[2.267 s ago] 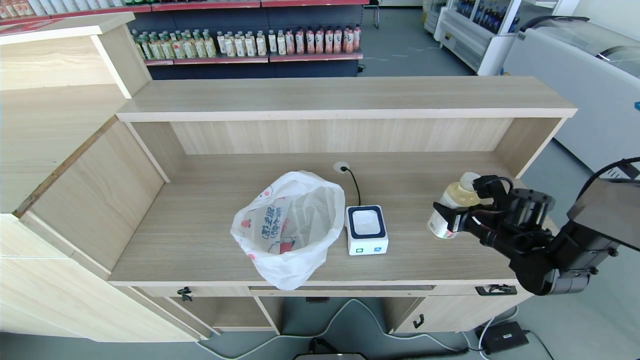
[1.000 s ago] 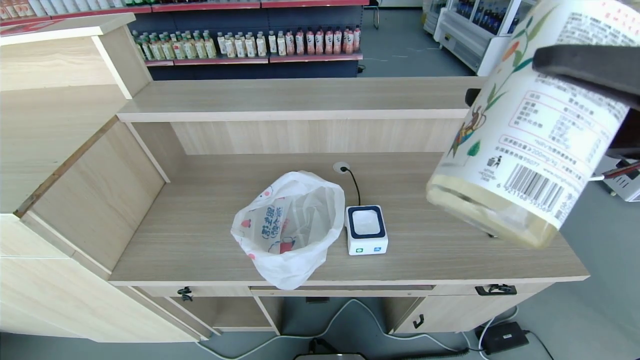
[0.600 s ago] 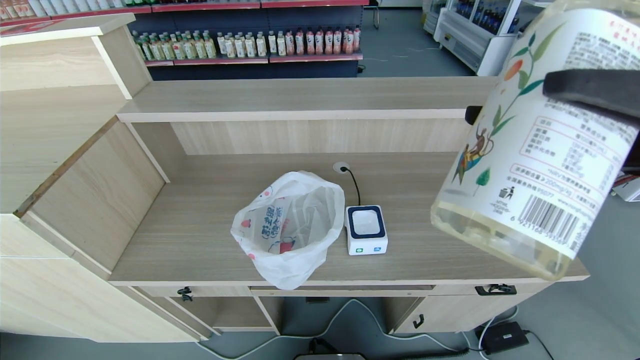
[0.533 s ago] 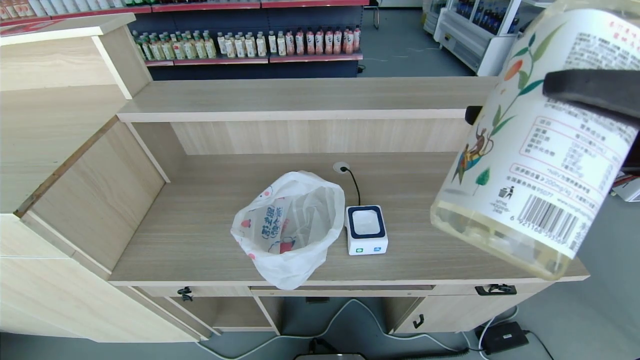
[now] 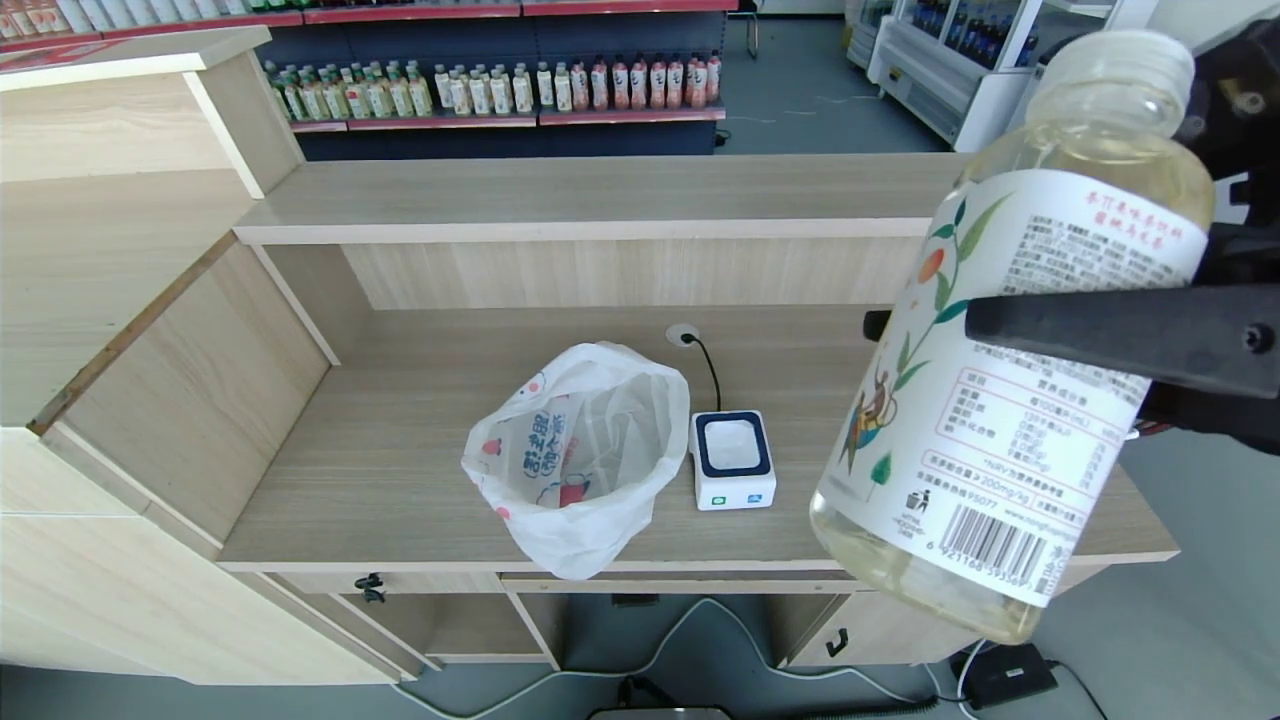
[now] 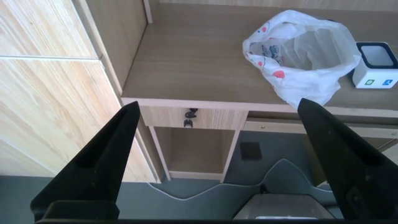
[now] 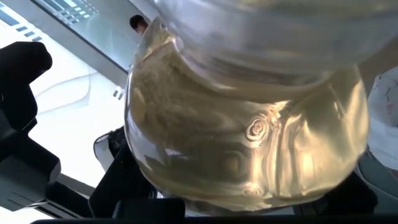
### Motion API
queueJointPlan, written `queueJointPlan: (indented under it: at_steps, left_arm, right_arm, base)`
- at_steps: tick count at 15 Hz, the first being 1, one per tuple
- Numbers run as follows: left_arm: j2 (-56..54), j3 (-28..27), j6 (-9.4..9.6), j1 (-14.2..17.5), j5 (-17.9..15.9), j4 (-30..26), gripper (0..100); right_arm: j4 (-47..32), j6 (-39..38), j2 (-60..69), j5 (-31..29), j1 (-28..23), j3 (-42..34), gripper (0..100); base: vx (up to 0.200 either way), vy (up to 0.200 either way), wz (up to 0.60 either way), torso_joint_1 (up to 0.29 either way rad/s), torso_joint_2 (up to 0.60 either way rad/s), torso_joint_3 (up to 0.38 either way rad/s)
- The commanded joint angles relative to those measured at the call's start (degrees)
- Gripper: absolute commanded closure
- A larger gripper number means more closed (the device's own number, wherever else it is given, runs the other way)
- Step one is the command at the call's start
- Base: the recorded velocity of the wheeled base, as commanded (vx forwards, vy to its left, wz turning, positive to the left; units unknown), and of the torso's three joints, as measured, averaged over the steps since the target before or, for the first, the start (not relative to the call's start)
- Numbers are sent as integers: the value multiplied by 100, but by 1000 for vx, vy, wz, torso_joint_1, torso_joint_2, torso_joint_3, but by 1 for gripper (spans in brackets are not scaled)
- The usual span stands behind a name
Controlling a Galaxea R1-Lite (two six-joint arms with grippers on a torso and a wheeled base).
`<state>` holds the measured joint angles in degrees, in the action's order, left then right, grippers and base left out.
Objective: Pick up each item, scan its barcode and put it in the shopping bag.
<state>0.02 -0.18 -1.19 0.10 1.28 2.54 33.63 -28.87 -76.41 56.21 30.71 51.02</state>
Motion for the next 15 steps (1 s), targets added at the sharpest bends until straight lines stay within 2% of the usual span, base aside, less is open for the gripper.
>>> queueJointPlan:
  at_steps: [1,15]
  left_arm:
    - [-2,1,-4,-1,4,1,0]
    - [-2,1,-4,-1,4,1,0]
  right_arm:
    - [3,4,-111,4,76,-4,100]
    - [3,13,-49,-22,471,-127,100]
  base:
    - [0,0,0,0,0,0]
    - [0,0,0,0,0,0]
